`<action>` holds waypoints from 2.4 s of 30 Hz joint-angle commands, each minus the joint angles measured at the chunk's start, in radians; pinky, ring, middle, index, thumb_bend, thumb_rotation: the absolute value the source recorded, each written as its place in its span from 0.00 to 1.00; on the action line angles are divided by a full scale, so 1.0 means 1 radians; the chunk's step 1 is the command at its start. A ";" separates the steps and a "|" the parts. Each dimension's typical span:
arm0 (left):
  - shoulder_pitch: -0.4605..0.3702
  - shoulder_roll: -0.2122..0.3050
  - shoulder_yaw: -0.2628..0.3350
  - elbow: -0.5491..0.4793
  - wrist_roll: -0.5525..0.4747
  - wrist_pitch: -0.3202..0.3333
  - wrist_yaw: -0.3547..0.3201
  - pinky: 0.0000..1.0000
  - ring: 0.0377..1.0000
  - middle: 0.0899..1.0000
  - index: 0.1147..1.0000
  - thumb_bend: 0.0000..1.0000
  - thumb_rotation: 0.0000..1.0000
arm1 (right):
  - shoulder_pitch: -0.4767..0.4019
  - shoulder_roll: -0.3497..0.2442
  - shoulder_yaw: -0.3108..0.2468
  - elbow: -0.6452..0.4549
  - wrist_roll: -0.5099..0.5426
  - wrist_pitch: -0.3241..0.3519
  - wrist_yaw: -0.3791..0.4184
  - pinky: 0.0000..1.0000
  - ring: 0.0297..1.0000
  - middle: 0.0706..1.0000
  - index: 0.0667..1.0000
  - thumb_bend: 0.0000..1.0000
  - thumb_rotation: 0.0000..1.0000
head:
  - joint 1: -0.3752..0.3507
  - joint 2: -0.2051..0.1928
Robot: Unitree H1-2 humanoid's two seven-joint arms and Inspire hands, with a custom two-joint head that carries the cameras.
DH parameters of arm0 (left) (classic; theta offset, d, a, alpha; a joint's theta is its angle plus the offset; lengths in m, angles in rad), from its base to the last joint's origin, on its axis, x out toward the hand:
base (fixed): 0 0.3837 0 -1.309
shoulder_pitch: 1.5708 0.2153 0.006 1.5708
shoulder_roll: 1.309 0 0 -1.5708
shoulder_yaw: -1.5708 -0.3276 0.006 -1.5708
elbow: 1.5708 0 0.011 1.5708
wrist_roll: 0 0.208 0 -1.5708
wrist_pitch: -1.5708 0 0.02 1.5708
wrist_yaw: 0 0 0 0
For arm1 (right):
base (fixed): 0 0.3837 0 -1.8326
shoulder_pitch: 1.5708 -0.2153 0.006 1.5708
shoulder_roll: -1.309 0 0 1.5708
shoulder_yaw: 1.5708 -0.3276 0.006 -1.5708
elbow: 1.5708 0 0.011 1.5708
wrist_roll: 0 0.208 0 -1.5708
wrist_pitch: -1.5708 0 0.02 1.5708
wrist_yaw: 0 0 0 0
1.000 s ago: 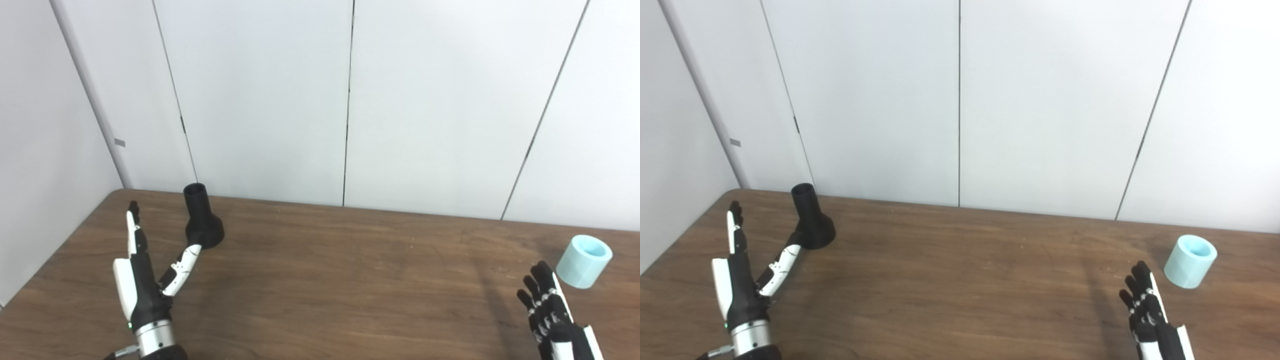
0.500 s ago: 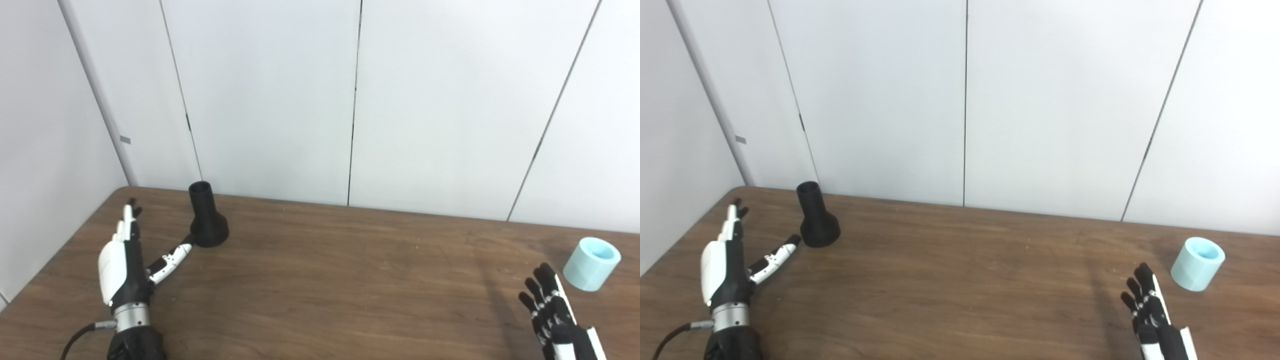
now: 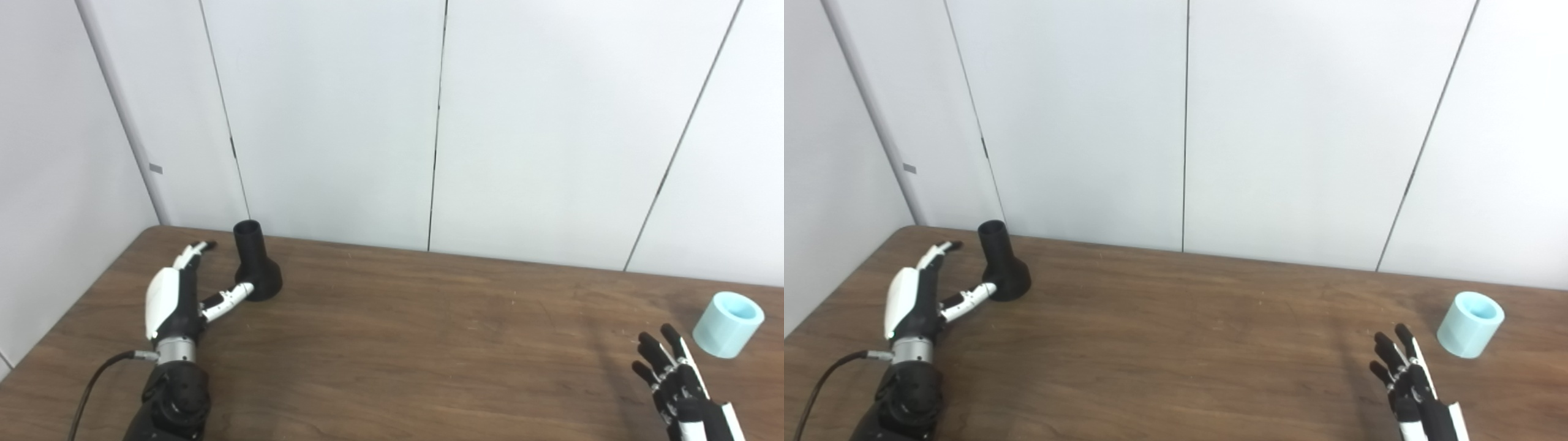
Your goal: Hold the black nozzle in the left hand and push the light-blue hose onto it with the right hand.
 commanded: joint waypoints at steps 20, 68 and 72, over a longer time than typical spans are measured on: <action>-0.147 0.055 -0.026 0.069 -0.053 0.079 -0.033 1.00 0.95 0.91 0.62 0.82 0.44 | 0.064 0.016 0.012 0.059 0.001 0.046 0.003 0.84 0.89 0.86 0.98 0.75 0.86 | -0.013 0.012; -0.237 0.054 -0.160 0.225 -0.061 0.054 -0.055 1.00 0.95 0.88 0.57 0.82 0.38 | 0.077 0.028 0.022 0.021 -0.034 0.046 -0.002 0.83 0.88 0.85 0.98 0.74 0.87 | -0.032 0.040; -0.234 0.055 -0.162 0.230 -0.053 0.047 -0.042 1.00 0.92 0.82 0.50 0.79 0.35 | 0.078 0.029 0.023 0.019 -0.035 0.048 -0.002 0.83 0.88 0.85 0.98 0.74 0.87 | -0.033 0.041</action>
